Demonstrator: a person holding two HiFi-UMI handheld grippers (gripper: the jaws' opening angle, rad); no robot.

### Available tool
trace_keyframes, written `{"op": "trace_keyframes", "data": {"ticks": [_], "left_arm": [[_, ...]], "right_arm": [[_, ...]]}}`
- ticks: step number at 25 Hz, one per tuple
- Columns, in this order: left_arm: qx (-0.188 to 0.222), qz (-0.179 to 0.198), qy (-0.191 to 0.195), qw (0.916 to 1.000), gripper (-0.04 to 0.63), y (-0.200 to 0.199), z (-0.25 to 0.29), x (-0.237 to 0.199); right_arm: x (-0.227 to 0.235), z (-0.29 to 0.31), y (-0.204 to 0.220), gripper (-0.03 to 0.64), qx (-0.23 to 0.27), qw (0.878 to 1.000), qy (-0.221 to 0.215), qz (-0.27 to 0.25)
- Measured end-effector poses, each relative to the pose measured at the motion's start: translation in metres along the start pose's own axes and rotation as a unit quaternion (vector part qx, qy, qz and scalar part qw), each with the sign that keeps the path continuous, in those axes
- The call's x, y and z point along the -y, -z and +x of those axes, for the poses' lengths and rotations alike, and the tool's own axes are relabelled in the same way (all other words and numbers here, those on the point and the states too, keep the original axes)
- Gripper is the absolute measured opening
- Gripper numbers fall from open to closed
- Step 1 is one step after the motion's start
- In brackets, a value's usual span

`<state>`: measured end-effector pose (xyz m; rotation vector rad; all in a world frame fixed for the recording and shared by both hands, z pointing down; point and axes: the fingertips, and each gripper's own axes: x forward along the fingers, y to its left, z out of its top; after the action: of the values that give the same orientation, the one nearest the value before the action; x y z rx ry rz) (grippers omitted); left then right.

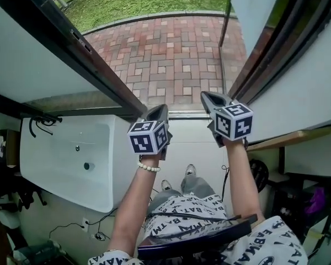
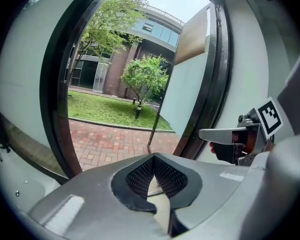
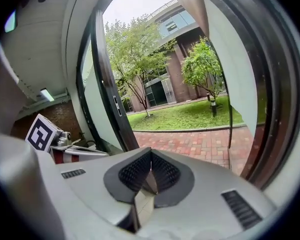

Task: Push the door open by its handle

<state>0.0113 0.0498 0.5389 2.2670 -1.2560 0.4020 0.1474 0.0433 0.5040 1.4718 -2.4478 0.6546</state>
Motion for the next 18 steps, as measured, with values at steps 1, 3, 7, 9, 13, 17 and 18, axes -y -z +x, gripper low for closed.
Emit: {"op": "trace_keyframes", "data": {"ticks": [1,3,7,9,13,17,18], "left_arm": [[-0.001,0.001,0.001,1.0000,-0.012,0.007,-0.003,0.000],[-0.002,0.001,0.004,1.0000,-0.012,0.018,-0.008,0.003],[0.001,0.003,0.012,0.9999,-0.012,0.030,-0.030,0.012],[0.005,0.002,0.016,0.9999,-0.012,0.040,-0.046,0.015],[0.010,-0.010,0.028,0.9995,-0.012,0.072,-0.089,0.009],[0.004,-0.013,0.039,0.9992,-0.012,0.101,-0.138,0.012],[0.005,-0.010,0.043,0.9990,-0.012,0.107,-0.151,0.014]], "right_arm": [[-0.002,-0.002,0.008,0.012,0.000,1.000,0.000,0.003],[-0.007,-0.007,0.020,0.012,0.002,1.000,0.002,0.009],[-0.027,-0.029,0.037,0.012,0.000,1.000,0.008,0.012],[-0.040,-0.043,0.049,0.012,0.000,1.000,0.014,0.009],[-0.082,-0.068,0.077,0.012,0.003,0.999,0.033,-0.002],[-0.129,-0.098,0.103,0.012,-0.002,0.999,0.042,-0.002],[-0.141,-0.106,0.110,0.012,-0.002,0.999,0.046,-0.005]]}}
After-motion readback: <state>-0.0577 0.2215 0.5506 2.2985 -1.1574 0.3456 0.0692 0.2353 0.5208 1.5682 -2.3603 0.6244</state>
